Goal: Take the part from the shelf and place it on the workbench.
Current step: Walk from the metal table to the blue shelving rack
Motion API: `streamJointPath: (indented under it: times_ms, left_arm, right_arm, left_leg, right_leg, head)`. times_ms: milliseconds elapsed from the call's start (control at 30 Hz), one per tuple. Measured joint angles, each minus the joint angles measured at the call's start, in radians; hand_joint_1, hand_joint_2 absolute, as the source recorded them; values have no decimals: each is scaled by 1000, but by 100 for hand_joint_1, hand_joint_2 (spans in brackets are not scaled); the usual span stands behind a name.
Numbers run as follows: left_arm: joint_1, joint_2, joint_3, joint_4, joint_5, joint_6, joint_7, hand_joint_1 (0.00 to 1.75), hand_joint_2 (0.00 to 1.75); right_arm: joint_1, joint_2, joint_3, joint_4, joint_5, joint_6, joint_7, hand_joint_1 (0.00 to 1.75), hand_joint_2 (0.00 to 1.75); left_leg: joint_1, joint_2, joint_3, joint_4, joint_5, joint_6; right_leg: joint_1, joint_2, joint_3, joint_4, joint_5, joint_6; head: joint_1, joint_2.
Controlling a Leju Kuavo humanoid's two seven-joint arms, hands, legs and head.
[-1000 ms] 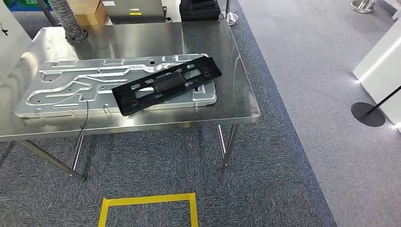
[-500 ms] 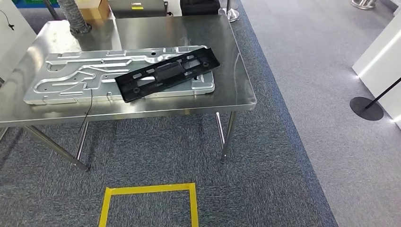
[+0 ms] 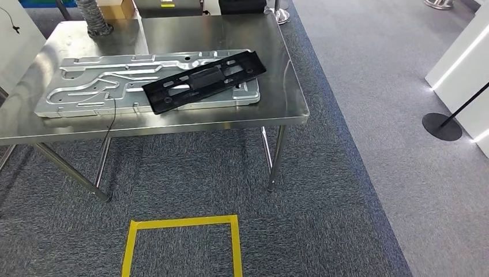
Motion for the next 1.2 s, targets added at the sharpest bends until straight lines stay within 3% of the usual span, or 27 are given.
streamJointPath:
  times_ms: [67, 100, 133, 200, 233, 267, 300, 333, 400, 467, 567, 600, 667, 733, 767, 800, 833, 900, 967, 1000, 1067, 1100, 1133, 1200]
  left_arm:
    - [1, 0, 0, 0, 3, 1, 0, 0, 0]
    - [1, 0, 0, 0, 5, 2, -1, 0, 0]
    - [1, 0, 0, 0, 7, 2, -2, 0, 0]
    - [2, 0, 0, 0, 9, 3, -3, 0, 0]
    - [2, 0, 0, 0, 10, 3, -3, 0, 0]
    - [3, 0, 0, 0, 10, 3, -3, 0, 0]
    - [4, 0, 0, 0, 10, 3, -3, 0, 0]
    - [4, 0, 0, 0, 10, 3, -3, 0, 0]
    - [1, 0, 0, 0, 10, 3, -4, 0, 0]
    - [-1, 0, 0, 0, 10, 3, -5, 0, 0]
    - [1, 0, 0, 0, 10, 3, -6, 0, 0]
    - [0, 0, 0, 0, 10, 3, -6, 0, 0]
    - [-3, 0, 0, 0, 9, 2, -6, 0, 0]
    - [-2, 0, 0, 0, 7, 0, -5, 0, 0]
    - [-1, 0, 0, 0, 7, 0, -5, 0, 0]
    - [-1, 0, 0, 0, 6, -1, -5, 0, 0]
    - [-1, 0, 0, 0, 6, 0, -4, 0, 0]
    - [-1, 0, 0, 0, 6, 0, -3, 0, 0]
    - [-2, 0, 0, 0, 6, 0, -1, 0, 0]
    - [-2, 0, 0, 0, 7, 0, 0, 0, 0]
    - [-2, 0, 0, 0, 8, 1, 2, 0, 0]
    - [-1, -1, 0, 0, 8, 2, 3, 0, 0]
    - [0, -1, 0, 0, 9, 3, 4, 0, 0]
    - [1, -1, 0, 0, 9, 3, 5, 0, 0]
  right_arm:
    - [1, 0, 0, 0, 2, -1, 0, 0, 0]
    - [1, 1, 0, 0, 2, -2, 0, 0, 0]
    - [0, 1, 0, 0, 3, -3, 0, 0, 0]
    - [0, 1, 0, 0, 4, -4, 0, 0, 0]
    - [0, 1, 0, 0, 4, -4, 0, 0, 0]
    - [1, 1, 0, 0, 4, -4, 0, 0, 0]
    - [1, 1, 0, 0, 4, -4, 0, 0, 0]
    - [1, 1, 0, 0, 4, -4, -1, 0, 0]
    - [1, 1, 0, 0, 4, -4, -2, 0, 0]
    - [0, 1, 0, 0, 4, -4, -2, 0, 0]
    - [1, 1, 0, 0, 4, -5, -2, 0, 0]
    - [2, 1, 0, 0, 4, -5, -2, 0, 0]
    - [3, 0, 0, 0, 4, -6, -2, 0, 0]
    - [4, 0, 0, 0, 4, -8, -2, 0, 0]
    - [4, 0, 0, 0, 4, -9, -2, 0, 0]
    - [4, 0, 0, 0, 4, -12, -2, 0, 0]
    - [4, 0, 0, 0, 4, -15, -4, 0, 0]
    - [2, 0, 0, 0, 4, -20, -10, 0, 0]
    - [0, 0, 0, 0, 4, -22, -15, 0, 0]
    - [-1, 0, 1, 0, 4, -22, -17, 0, 0]
    - [-2, 0, 1, 0, 4, -23, -20, 0, 0]
    - [-2, 0, 1, 0, 4, -24, -21, 0, 0]
    - [-2, 0, 1, 0, 4, -24, -22, 0, 0]
    - [-2, 0, 1, 0, 4, -26, -23, 0, 0]
  left_leg:
    - [2, -1, -5, 4, 0, -12]
    - [3, -2, -13, 23, -18, -16]
    - [4, -2, -28, 61, -51, -20]
    - [7, -3, -73, 188, -138, -25]
    - [8, -3, -91, 248, -169, -27]
    - [8, -3, -94, 280, -182, -28]
    - [8, -3, -78, 272, -175, -28]
    - [8, -3, -42, 224, -154, -25]
    - [5, -3, 51, 79, -110, -16]
    - [0, -4, 93, -1, -92, -4]
    - [-3, -3, 82, -9, -73, 15]
    - [-2, -1, 75, -12, -63, 22]
    - [1, 1, 55, -16, -42, 33]
    - [0, 2, 29, -15, -23, 35]
    - [0, 2, 15, -13, -14, 34]
    - [0, 2, 2, -11, -5, 32]
    - [0, 2, -11, -8, 3, 30]
    - [1, 1, -33, 0, 17, 23]
    - [0, 1, -43, 4, 31, 12]
    - [0, 1, -46, 4, 39, 5]
    - [1, 1, -49, 3, 51, -7]
    - [2, 0, -56, 11, 39, -12]
    - [3, -1, -67, 35, 7, -16]
    - [5, -2, -99, 141, -97, -22]
  right_leg:
    - [-2, -2, -7, -2, 13, -14]
    - [-4, -3, -12, -4, 20, -22]
    - [-6, -5, -19, -6, 29, -30]
    - [-3, -7, -39, -4, 42, -38]
    - [-1, -7, -50, -1, 48, -39]
    - [1, -8, -60, 2, 54, -39]
    - [2, -8, -71, 6, 59, -38]
    - [3, -7, -81, 11, 63, -36]
    - [5, -7, -98, 24, 70, -29]
    - [6, -7, -107, 32, 78, -19]
    - [3, -5, -114, 34, 88, 0]
    - [1, -4, -120, 46, 73, 7]
    - [-3, 0, -148, 124, -5, 17]
    - [-6, 0, -182, 247, -92, 25]
    - [-8, 0, -186, 289, -109, 27]
    - [-9, 0, -174, 299, -104, 29]
    - [-11, -1, -143, 271, -82, 30]
    - [-11, 0, -39, 131, -37, 27]
    - [-7, 2, 33, 17, -25, 14]
    - [-4, 3, 44, -5, -27, 6]
    - [-2, 2, 32, -9, -13, -11]
    - [-4, 1, 24, -10, -4, -21]
    - [-5, -1, 12, -11, 8, -29]
    - [-3, -4, -15, -11, 31, -41]
  head:
    - [0, 0]
    - [0, 0]
    - [0, 0]
    - [0, 0]
    - [0, 0]
    - [0, 0]
    - [0, 0]
    - [0, 0]
    - [0, 0]
    - [0, 0]
    - [0, 0]
    - [0, 0]
    - [0, 0]
    - [0, 0]
    - [0, 0]
    - [0, 0]
    - [0, 0]
    - [0, 0]
    - [0, 0]
    - [-1, 0]
    - [-1, 0]
    - [-1, 0]
    - [-1, 0]
    - [-1, 0]
